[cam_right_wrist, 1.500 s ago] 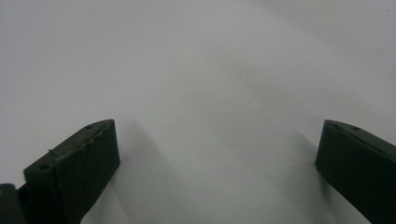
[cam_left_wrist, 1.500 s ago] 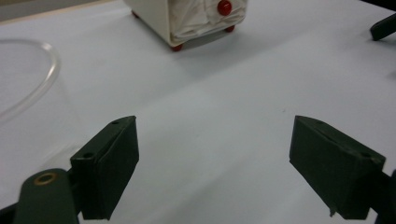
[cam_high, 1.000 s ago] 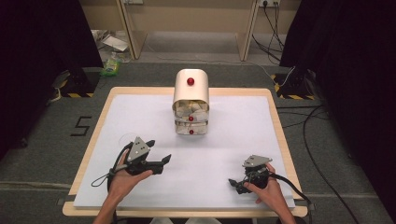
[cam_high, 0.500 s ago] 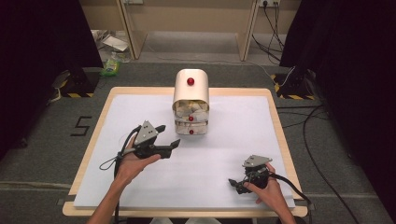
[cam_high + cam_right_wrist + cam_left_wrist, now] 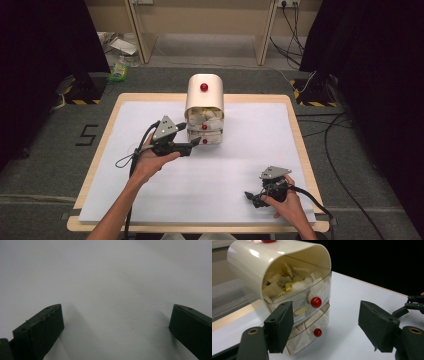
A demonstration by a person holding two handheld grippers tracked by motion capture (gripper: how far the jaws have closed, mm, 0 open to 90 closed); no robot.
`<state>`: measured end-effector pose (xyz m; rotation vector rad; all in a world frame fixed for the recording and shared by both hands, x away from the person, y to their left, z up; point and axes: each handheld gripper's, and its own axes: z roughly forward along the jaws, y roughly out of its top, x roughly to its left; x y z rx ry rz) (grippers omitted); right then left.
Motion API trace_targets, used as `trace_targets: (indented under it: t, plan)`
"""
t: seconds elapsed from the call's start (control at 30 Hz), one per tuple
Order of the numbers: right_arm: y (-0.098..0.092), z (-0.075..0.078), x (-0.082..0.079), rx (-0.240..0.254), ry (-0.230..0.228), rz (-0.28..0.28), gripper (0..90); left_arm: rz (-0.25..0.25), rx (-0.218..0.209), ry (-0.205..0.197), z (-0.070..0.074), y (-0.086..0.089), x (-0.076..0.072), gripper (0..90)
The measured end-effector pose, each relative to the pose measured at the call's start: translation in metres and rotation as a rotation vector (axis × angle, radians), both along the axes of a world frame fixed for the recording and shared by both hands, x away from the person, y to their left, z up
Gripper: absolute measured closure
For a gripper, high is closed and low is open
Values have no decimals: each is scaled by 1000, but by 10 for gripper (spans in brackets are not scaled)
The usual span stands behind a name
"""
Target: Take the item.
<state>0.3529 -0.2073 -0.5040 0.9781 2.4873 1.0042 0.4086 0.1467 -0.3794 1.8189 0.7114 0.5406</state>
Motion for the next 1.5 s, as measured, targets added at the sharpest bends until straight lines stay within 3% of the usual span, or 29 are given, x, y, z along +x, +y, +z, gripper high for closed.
trace_targets:
  t: [0.5, 0.87, 1.0, 1.2, 1.43, 1.5]
  plan:
    - [0, 0, 0, 0, 0, 0, 2, -18, -19, 23, 7, -16, 30, 298]
    - [0, 0, 0, 1, 1, -1, 2, -9, 22, 61, 0, -24, 48, 299]
    - [0, 0, 0, 2, 1, -2, 2, -7, 13, 72, 0, -23, 48, 302]
    - [0, 0, 0, 1, 0, -2, 2, -19, 36, 68, 1, -23, 44, 300]
    - [0, 0, 0, 0, -1, 0, 2, -47, 39, 72, 0, -21, 32, 301]
    - [0, 0, 0, -1, -1, 0, 2, -41, 52, 55, -1, -21, 25, 301]
